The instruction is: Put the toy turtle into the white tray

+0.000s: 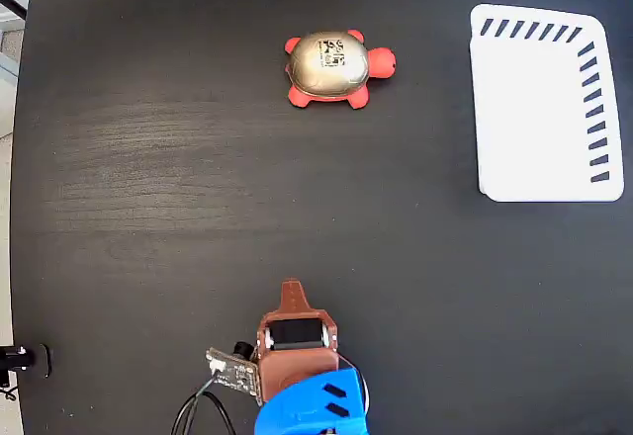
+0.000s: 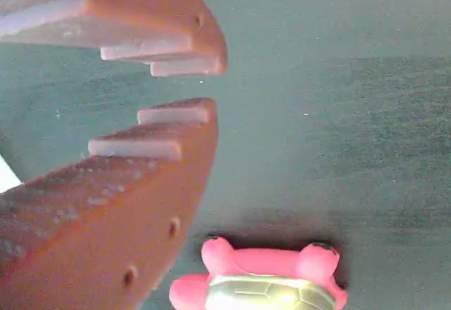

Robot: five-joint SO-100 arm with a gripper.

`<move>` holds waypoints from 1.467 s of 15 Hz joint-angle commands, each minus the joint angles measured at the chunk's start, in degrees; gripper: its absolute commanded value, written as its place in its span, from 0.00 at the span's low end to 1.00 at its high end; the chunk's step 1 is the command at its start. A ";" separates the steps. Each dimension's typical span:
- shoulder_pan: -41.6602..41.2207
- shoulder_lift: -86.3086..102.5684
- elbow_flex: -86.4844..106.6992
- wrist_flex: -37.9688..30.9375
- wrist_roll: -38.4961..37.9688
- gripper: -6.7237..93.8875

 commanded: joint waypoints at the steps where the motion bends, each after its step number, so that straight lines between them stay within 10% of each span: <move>1: -1.32 0.44 -0.26 0.88 0.35 0.07; 17: -2.20 0.53 -0.35 0.88 -0.18 0.07; 22: 2.99 -30.23 -14.85 -13.62 -2.55 0.07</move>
